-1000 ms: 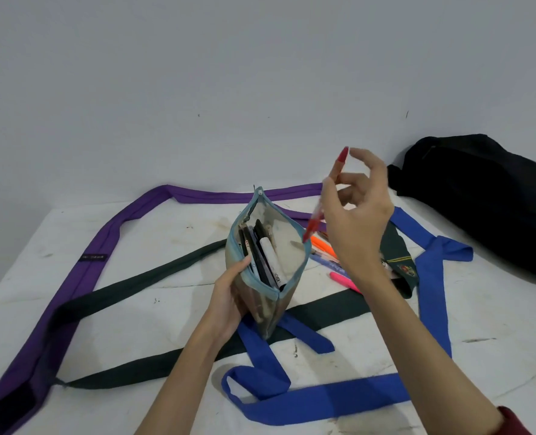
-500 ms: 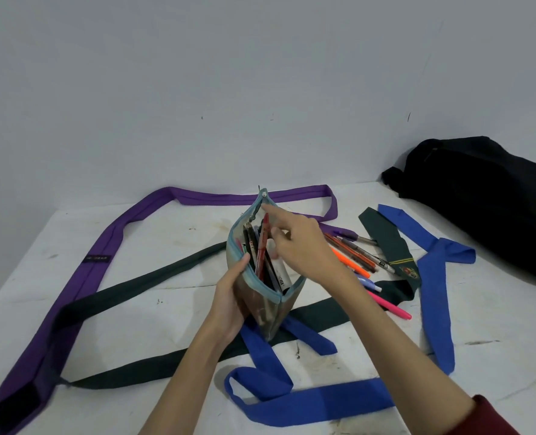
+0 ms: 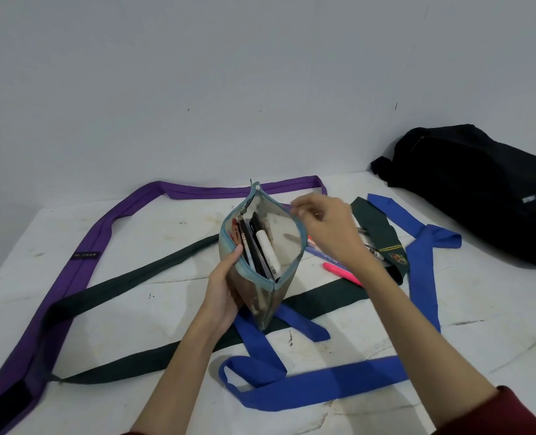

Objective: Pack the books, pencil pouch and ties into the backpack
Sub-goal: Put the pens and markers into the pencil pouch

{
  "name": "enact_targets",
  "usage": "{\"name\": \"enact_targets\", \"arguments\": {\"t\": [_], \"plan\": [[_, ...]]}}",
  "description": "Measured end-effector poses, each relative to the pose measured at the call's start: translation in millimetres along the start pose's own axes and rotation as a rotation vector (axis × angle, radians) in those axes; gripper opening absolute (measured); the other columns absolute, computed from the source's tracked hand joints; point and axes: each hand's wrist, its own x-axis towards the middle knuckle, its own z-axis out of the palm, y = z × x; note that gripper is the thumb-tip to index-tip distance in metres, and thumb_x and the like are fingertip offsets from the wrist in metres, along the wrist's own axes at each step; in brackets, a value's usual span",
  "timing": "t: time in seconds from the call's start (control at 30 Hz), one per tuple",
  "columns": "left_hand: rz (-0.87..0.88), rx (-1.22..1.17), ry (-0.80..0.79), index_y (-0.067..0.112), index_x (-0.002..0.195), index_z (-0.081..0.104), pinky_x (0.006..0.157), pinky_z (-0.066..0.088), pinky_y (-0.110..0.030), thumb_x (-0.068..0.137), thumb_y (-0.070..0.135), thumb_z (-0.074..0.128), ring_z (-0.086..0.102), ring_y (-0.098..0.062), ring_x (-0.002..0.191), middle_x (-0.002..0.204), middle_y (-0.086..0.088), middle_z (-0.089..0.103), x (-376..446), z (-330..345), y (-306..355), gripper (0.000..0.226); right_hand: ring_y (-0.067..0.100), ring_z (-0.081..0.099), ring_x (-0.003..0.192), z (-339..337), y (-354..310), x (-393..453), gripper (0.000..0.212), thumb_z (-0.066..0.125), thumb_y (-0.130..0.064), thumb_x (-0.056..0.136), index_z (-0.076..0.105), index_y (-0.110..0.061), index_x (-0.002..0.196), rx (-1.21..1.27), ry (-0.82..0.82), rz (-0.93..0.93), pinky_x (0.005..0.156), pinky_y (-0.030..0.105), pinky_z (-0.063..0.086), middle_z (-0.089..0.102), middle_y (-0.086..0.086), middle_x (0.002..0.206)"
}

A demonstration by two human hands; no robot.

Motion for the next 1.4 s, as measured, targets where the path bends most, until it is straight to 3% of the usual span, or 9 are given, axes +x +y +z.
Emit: {"name": "enact_targets", "arguments": {"t": [0.13, 0.3, 0.6, 0.7, 0.8, 0.9, 1.0, 1.17, 1.4], "plan": [[-0.002, 0.01, 0.0, 0.018, 0.122, 0.059, 0.088, 0.049, -0.038, 0.077, 0.035, 0.056, 0.061, -0.026, 0.108, 0.112, -0.009, 0.068, -0.2, -0.4, -1.8, 0.048, 0.004, 0.058, 0.073, -19.4, 36.5, -8.7, 0.015, 0.053, -0.003, 0.089, 0.067, -0.006, 0.097, -0.194, 0.127, 0.15, 0.067, 0.009, 0.046, 0.065, 0.001, 0.085], [-0.004, 0.014, 0.0, 0.02, 0.121, 0.059, 0.092, 0.048, -0.04, 0.076, 0.035, 0.057, 0.061, -0.025, 0.107, 0.11, -0.007, 0.069, 0.3, -0.1, -2.3, 0.048, 0.018, 0.059, 0.087, -14.4, 69.0, -28.2, 0.021, 0.063, -0.024, 0.089, 0.063, -0.01, 0.105, -0.713, -0.306, 0.397, 0.08, 0.027, 0.05, 0.064, 0.007, 0.1], [0.003, 0.011, -0.014, 0.021, 0.117, 0.061, 0.092, 0.048, -0.04, 0.077, 0.035, 0.056, 0.062, -0.023, 0.105, 0.107, -0.006, 0.071, 0.4, -0.3, -1.3, 0.042, 0.02, 0.057, 0.097, -3.7, 60.3, -29.4, 0.03, 0.061, -0.018, 0.09, 0.052, -0.013, 0.119, -0.849, -0.351, 0.331, 0.084, 0.029, 0.049, 0.06, 0.007, 0.111], [0.006, 0.027, -0.014, 0.021, 0.119, 0.059, 0.086, 0.049, -0.038, 0.077, 0.035, 0.057, 0.062, -0.023, 0.105, 0.107, -0.006, 0.07, -0.2, -0.1, -1.6, 0.045, 0.02, 0.06, 0.09, -4.3, 47.1, -22.9, 0.021, 0.059, -0.016, 0.091, 0.053, -0.011, 0.111, -0.5, -0.118, 0.292, 0.079, 0.031, 0.053, 0.063, 0.006, 0.102], [0.002, 0.034, -0.02, 0.021, 0.119, 0.059, 0.084, 0.05, -0.037, 0.076, 0.034, 0.064, 0.062, -0.024, 0.105, 0.108, -0.006, 0.07, -0.4, -1.4, -1.8, 0.045, 0.017, 0.061, 0.08, -13.1, 2.9, -17.9, 0.017, 0.056, -0.01, 0.093, 0.053, -0.007, 0.109, -0.057, 0.42, -0.025, 0.067, 0.027, 0.054, 0.058, -0.004, 0.09], [-0.003, 0.026, -0.029, 0.02, 0.119, 0.059, 0.085, 0.05, -0.038, 0.072, 0.038, 0.06, 0.063, -0.024, 0.105, 0.109, -0.007, 0.07, 1.2, -3.9, -2.0, 0.05, 0.012, 0.063, 0.072, -22.2, -45.7, -15.4, 0.028, 0.055, -0.001, 0.091, 0.046, -0.016, 0.113, 0.197, 0.594, -0.315, 0.059, 0.015, 0.052, 0.055, -0.01, 0.086], [-0.013, 0.02, -0.022, 0.018, 0.121, 0.059, 0.087, 0.049, -0.039, 0.072, 0.037, 0.061, 0.062, -0.026, 0.107, 0.111, -0.009, 0.07, 1.4, -2.8, -1.9, 0.053, 0.007, 0.061, 0.068, -13.6, -57.0, -9.9, 0.027, 0.055, -0.001, 0.09, 0.051, -0.015, 0.113, 0.128, 0.459, -0.396, 0.059, 0.014, 0.051, 0.055, -0.016, 0.084], [-0.006, 0.005, -0.013, 0.017, 0.122, 0.059, 0.086, 0.049, -0.038, 0.074, 0.032, 0.066, 0.063, -0.026, 0.107, 0.111, -0.009, 0.069, -0.7, 0.0, -1.0, 0.05, 0.024, 0.061, 0.072, 14.6, -32.6, -0.7, 0.029, 0.055, -0.007, 0.091, 0.056, -0.012, 0.119, -0.276, 0.014, -0.21, 0.072, 0.044, 0.054, 0.065, 0.008, 0.083], [0.018, -0.015, -0.001, 0.018, 0.115, 0.061, 0.083, 0.05, -0.037, 0.073, 0.029, 0.067, 0.065, -0.024, 0.1, 0.102, -0.007, 0.072, 0.2, 0.1, 0.7, 0.044, 0.023, 0.054, 0.111, 20.9, -21.7, 1.8, 0.034, 0.048, -0.011, 0.094, 0.06, -0.012, 0.126, -0.477, -0.072, -0.268, 0.092, 0.03, 0.041, 0.064, 0.008, 0.118]]}}
